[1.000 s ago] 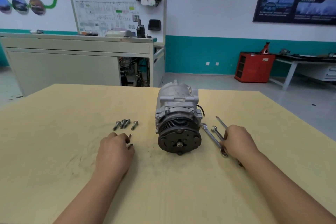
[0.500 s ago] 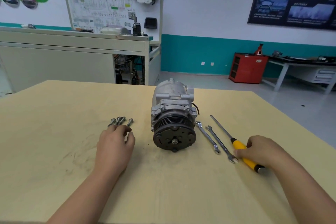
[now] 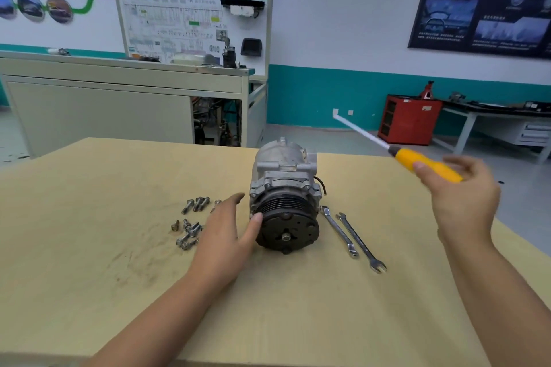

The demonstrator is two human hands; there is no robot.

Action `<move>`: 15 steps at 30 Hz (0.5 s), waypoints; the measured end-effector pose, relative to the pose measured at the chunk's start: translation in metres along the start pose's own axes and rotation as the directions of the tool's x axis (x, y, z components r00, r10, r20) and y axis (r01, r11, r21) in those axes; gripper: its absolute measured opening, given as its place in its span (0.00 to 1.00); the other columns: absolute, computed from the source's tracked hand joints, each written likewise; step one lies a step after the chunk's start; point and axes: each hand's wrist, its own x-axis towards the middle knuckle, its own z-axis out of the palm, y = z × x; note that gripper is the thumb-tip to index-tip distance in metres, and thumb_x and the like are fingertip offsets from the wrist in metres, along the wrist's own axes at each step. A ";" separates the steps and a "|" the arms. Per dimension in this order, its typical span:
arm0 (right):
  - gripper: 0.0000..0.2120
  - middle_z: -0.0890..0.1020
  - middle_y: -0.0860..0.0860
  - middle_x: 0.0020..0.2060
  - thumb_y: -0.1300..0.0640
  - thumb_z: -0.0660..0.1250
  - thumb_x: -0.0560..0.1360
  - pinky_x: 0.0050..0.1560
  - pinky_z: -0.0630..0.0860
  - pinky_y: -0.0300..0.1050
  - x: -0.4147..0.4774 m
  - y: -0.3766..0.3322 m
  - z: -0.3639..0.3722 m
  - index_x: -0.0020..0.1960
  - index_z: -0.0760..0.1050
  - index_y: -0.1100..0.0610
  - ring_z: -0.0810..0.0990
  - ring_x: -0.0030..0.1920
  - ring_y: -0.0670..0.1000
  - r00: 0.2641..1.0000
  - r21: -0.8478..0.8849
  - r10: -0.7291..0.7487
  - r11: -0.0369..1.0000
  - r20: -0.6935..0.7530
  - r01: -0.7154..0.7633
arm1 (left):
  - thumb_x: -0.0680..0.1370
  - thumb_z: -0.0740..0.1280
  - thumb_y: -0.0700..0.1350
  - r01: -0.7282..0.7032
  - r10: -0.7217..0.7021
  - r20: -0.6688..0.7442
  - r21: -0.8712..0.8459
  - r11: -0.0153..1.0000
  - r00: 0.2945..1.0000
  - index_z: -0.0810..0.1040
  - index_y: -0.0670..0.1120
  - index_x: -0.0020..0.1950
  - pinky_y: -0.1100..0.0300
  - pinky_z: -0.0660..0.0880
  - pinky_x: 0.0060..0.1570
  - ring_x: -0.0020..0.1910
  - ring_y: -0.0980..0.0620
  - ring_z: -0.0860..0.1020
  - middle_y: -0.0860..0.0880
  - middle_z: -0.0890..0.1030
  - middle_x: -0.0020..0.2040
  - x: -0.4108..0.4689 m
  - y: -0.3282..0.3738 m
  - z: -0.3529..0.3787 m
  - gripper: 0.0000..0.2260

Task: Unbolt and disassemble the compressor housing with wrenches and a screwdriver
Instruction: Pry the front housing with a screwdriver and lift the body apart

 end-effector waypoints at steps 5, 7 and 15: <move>0.21 0.72 0.47 0.50 0.49 0.77 0.64 0.43 0.81 0.42 0.011 -0.071 -0.004 0.51 0.71 0.49 0.79 0.52 0.52 0.992 0.550 -0.120 0.827 -0.029 0.116 | 0.67 0.59 0.71 0.234 -0.218 0.085 -0.342 0.910 0.972 0.55 0.53 0.75 0.57 0.66 0.58 0.66 0.54 0.69 0.52 0.68 0.70 0.011 0.036 0.006 0.41; 0.23 0.73 0.48 0.49 0.44 0.77 0.64 0.44 0.80 0.41 0.006 -0.098 -0.006 0.51 0.70 0.50 0.80 0.49 0.49 0.970 0.559 -0.224 0.795 -0.090 0.235 | 0.70 0.64 0.67 0.285 -0.262 0.110 -0.372 0.883 0.959 0.55 0.52 0.75 0.61 0.64 0.53 0.58 0.56 0.71 0.53 0.72 0.65 0.014 0.045 0.010 0.39; 0.11 0.69 0.38 0.28 0.54 0.67 0.74 0.40 0.71 0.35 -0.023 -0.149 0.015 0.39 0.65 0.50 0.69 0.32 0.38 0.829 0.610 -0.530 0.602 -0.177 0.515 | 0.67 0.74 0.59 0.371 -0.329 0.171 -0.440 0.818 0.929 0.49 0.51 0.76 0.59 0.66 0.56 0.66 0.47 0.70 0.50 0.69 0.69 0.030 0.053 0.019 0.47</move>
